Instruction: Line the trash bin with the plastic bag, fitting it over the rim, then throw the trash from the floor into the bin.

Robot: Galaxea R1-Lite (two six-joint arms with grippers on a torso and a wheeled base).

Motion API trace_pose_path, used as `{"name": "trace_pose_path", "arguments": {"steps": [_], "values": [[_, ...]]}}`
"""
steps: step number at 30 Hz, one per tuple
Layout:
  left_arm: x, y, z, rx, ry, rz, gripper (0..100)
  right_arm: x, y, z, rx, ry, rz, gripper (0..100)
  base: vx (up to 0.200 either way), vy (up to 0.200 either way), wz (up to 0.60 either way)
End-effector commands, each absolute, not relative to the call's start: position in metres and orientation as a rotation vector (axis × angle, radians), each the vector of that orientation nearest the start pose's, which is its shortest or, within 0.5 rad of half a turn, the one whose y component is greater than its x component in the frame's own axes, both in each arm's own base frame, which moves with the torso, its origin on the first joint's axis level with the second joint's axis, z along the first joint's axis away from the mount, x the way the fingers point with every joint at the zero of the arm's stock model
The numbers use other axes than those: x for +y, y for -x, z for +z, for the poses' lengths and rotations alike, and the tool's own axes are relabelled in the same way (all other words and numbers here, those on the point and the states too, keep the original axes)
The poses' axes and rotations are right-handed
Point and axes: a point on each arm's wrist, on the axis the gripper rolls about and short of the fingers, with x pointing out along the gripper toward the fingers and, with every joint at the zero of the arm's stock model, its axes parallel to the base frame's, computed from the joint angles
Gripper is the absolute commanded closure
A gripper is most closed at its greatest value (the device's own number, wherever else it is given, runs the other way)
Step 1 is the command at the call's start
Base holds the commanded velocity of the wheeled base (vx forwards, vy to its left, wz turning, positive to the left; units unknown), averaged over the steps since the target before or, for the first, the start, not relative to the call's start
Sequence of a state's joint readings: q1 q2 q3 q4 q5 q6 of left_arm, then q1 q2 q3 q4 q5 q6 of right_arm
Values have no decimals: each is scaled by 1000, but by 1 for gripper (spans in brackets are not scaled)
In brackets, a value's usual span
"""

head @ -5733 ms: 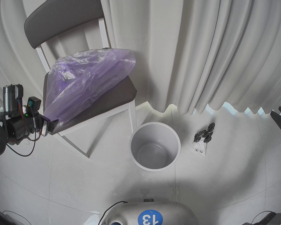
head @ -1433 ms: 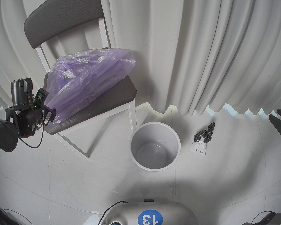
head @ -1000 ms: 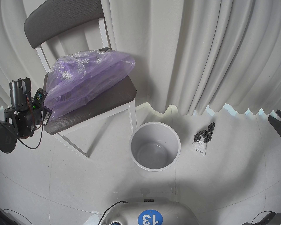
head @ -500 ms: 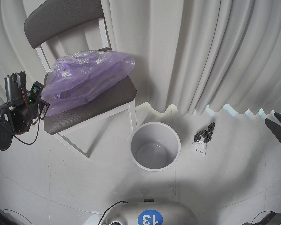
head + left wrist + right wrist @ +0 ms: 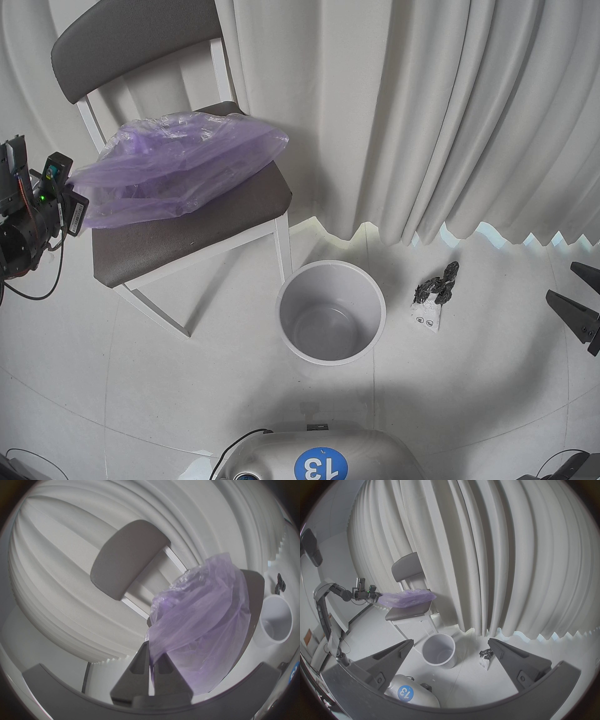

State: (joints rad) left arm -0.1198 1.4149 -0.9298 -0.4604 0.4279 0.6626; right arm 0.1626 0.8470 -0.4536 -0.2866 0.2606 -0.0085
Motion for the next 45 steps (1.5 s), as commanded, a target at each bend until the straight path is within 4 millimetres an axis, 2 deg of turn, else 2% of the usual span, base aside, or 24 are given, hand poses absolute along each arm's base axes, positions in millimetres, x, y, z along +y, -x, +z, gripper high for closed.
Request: {"name": "trace_pose_path", "arguments": {"steps": [1,2,4,9,20,27,32,37,40,45], "values": [[-27,-228,300,50,-657,269,100,21,-92,211,131,3,422,0,0,0,0],[-27,-228,300,50,-657,269,100,21,-92,211,131,3,422,0,0,0,0],[-30,-219,317,21,-655,241,100,21,-92,206,150,1,414,0,0,0,0],[-32,-212,335,-7,-629,233,100,21,-91,199,176,-9,416,0,0,0,0],[-54,-222,359,-88,-537,161,100,25,-97,199,185,-3,442,0,0,0,0],[-70,-223,389,-133,-442,100,100,28,-106,204,153,9,459,0,0,0,0],[-81,-219,408,-159,-422,56,100,35,-111,207,139,3,503,0,0,0,0],[-96,-216,429,-201,-398,-1,100,53,-137,211,77,-74,456,0,0,0,0],[-102,-216,433,-207,-393,-17,100,67,-148,214,27,-111,377,0,0,0,0],[-106,-215,432,-206,-372,-38,100,78,-144,211,23,-104,406,0,0,0,0]]}}
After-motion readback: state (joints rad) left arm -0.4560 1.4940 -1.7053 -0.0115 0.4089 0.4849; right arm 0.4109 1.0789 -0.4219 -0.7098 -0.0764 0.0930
